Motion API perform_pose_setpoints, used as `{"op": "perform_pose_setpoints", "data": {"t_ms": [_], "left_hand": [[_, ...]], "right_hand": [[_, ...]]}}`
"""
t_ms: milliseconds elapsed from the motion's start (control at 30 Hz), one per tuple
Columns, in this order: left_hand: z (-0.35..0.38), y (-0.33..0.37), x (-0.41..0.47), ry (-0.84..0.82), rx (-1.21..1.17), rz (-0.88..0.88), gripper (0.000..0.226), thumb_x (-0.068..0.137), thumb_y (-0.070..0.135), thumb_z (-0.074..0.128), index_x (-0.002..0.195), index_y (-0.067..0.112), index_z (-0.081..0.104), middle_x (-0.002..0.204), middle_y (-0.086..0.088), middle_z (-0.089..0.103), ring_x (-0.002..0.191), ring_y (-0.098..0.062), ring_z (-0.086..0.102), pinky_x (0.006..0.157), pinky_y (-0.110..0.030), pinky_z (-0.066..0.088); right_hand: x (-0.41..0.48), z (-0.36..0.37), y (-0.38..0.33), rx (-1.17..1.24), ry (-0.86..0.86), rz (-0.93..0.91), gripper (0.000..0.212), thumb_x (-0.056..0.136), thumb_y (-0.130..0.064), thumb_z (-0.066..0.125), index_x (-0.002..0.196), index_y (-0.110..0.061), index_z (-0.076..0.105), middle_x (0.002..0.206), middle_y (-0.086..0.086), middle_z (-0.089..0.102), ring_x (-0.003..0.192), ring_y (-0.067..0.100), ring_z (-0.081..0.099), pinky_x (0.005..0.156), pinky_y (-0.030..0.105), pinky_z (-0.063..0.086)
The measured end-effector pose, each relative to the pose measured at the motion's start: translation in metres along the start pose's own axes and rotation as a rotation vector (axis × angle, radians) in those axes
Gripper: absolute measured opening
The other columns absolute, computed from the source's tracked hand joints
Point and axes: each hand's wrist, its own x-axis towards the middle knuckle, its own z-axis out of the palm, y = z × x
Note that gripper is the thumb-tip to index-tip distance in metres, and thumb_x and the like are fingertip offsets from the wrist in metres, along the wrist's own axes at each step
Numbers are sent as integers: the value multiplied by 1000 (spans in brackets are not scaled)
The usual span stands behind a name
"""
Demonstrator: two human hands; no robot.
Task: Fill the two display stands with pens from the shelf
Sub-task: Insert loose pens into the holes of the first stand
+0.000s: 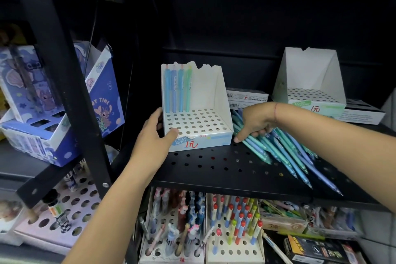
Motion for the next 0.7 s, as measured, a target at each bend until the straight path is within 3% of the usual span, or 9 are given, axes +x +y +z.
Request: {"op": "perform_pose_setpoints", "data": {"t_ms": [333, 467, 567, 633, 700], "left_hand": [[0, 0, 1, 1, -2, 11, 62, 94, 16, 59, 146, 36, 32, 138, 9, 50, 123, -6, 48, 80, -15, 44], [1, -1, 1, -9, 15, 6, 65, 93, 22, 60, 147, 38, 28, 141, 9, 49, 125, -8, 48, 97, -30, 47], [1, 3, -1, 24, 73, 1, 72, 91, 34, 62, 149, 37, 20, 149, 9, 39, 133, -10, 41, 108, -42, 41], [4, 11, -5, 94, 122, 58, 71, 91, 38, 59, 150, 32, 20, 152, 9, 33, 135, -6, 35, 107, -30, 35], [9, 23, -15, 168, 162, 191, 60, 94, 36, 54, 147, 29, 28, 146, 11, 35, 126, 5, 36, 96, -10, 29]], "right_hand": [[-6, -5, 7, 153, -1, -23, 47, 85, -32, 70, 53, -13, 42, 35, -3, 37, 29, 10, 29, 40, 17, 26], [-20, -19, 21, 307, 61, -62, 44, 87, -34, 66, 54, -14, 44, 35, -5, 39, 28, 7, 31, 40, 17, 29], [-28, -29, 33, 469, 175, -113, 45, 85, -36, 68, 53, -14, 45, 36, -3, 41, 30, 8, 31, 42, 19, 29], [-34, -32, 37, 532, 251, -158, 47, 83, -40, 68, 51, -15, 45, 37, -3, 41, 30, 9, 30, 45, 22, 28], [-43, -32, 35, 597, 313, -229, 49, 82, -44, 68, 47, -17, 45, 36, -3, 40, 31, 10, 28, 47, 24, 26]]}}
